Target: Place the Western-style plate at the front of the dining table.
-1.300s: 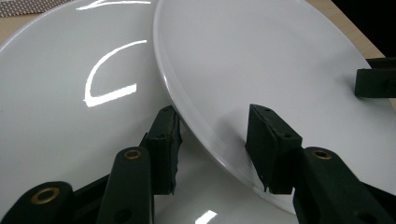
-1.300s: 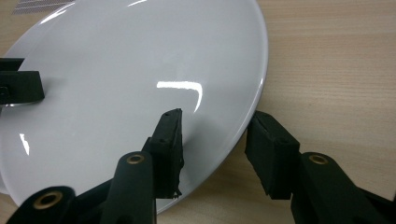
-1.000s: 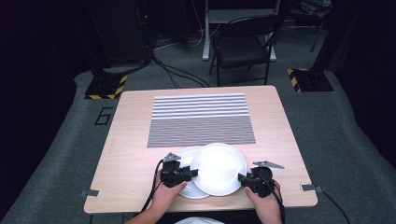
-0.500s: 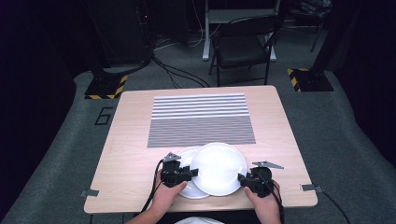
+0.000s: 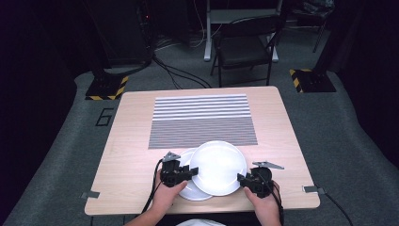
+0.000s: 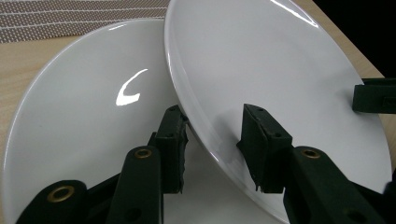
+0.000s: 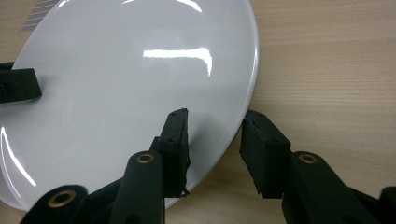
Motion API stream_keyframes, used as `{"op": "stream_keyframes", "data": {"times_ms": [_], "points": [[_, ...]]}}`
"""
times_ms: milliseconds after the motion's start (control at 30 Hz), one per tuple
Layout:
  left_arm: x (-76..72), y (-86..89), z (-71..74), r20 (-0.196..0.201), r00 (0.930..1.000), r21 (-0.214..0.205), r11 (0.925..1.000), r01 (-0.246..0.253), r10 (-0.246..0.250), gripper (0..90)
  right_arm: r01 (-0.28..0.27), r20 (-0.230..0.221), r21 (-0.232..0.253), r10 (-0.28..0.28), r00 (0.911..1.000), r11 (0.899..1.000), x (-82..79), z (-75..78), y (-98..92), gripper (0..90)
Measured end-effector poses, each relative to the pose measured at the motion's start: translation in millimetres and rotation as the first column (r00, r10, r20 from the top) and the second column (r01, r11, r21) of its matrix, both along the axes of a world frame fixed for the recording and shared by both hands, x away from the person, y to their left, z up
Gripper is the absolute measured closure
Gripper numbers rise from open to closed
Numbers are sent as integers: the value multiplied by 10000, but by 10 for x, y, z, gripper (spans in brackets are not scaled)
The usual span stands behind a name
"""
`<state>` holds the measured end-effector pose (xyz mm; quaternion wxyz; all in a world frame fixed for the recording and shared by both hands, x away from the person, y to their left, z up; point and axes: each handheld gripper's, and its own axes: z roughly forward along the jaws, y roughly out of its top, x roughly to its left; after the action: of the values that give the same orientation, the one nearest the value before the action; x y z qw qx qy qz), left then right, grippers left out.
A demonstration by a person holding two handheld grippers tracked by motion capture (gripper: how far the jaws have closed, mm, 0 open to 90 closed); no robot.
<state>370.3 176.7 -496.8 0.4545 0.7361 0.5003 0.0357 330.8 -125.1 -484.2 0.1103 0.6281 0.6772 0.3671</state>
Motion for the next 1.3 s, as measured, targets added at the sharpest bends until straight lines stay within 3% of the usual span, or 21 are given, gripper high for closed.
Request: {"op": "stream_keyframes", "data": {"times_ms": [267, 633, 1300], "points": [[21, 22, 37, 8, 10000, -194, 9998, -66, 66, 603, 83, -67, 303, -81, 9999, 9995, 36, 27, 4, 615], [63, 85, 112, 226, 9993, -275, 9992, -306, 312, 598, -109, 182, 290, 104, 9998, 9995, 94, 136, 58, 615], [137, 261, 202, 229, 9980, -303, 9979, -578, 585, 596, -361, 481, 460, 339, 9983, 9983, 227, 229, 214, 616]]}}
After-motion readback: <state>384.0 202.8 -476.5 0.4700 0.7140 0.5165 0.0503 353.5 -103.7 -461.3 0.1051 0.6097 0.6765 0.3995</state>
